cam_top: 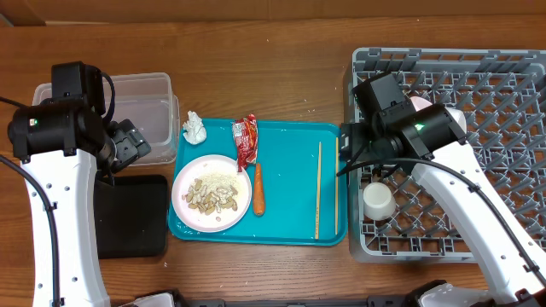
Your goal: Sort waste into correct bins and load items into the dishwasher
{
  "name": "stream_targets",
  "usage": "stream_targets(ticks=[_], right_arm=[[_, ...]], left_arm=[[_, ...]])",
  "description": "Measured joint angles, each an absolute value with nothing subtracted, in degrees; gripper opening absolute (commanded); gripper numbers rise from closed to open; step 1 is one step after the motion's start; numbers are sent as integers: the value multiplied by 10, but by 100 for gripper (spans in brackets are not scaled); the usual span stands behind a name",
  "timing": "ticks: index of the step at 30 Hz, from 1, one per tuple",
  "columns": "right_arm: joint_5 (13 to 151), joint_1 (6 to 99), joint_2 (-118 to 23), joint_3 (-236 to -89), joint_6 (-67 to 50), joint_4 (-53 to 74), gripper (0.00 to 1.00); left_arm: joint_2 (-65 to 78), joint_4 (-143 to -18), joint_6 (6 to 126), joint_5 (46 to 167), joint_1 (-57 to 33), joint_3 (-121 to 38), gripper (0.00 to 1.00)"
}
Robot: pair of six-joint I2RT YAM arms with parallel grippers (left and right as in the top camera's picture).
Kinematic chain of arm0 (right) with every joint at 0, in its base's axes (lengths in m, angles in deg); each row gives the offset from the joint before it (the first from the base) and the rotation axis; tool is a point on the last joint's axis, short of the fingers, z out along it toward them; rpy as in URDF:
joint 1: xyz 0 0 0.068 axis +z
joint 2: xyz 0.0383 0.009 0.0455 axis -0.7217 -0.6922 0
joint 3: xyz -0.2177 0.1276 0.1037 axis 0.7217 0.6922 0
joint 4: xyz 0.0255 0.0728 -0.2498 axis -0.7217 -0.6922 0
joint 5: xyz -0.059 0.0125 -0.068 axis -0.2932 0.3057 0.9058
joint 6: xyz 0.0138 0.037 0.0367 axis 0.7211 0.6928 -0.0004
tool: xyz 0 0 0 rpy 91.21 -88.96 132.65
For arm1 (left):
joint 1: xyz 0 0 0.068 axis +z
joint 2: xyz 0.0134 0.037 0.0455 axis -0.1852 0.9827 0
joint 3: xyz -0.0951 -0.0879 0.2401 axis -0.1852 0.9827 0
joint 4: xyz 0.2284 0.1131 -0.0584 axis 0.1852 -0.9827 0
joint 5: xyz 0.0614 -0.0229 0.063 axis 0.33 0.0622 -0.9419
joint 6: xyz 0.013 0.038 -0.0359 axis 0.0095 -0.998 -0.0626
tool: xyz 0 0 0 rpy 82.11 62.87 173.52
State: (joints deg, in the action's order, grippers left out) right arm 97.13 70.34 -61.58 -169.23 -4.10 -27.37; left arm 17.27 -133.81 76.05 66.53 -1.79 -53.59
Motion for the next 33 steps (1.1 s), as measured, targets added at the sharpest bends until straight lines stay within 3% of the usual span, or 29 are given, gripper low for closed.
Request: stream_targets(ticks=[1, 4, 14, 18, 28, 31, 33], right_arm=[[942, 703, -616, -1692, -42, -276, 76], [871, 704, -617, -1692, -39, -291, 63], [827, 753, -646, -1568, 11, -170, 61], [834, 766, -687, -1518, 25, -141, 52], [845, 796, -817, -1510, 14, -115, 52], [848, 800, -817, -1510, 5, -113, 42], [853, 800, -817, -1510, -1, -108, 25]], left_arm=[[173, -1339, 757, 665, -18, -536, 100], [173, -1339, 746, 666, -18, -536, 100], [173, -1339, 741, 666, -18, -536, 100], [173, -1339, 741, 666, -18, -536, 100], [173, -1338, 741, 665, -18, -536, 100], [173, -1338, 741, 665, -18, -536, 100], [173, -1338, 741, 666, -18, -536, 100]])
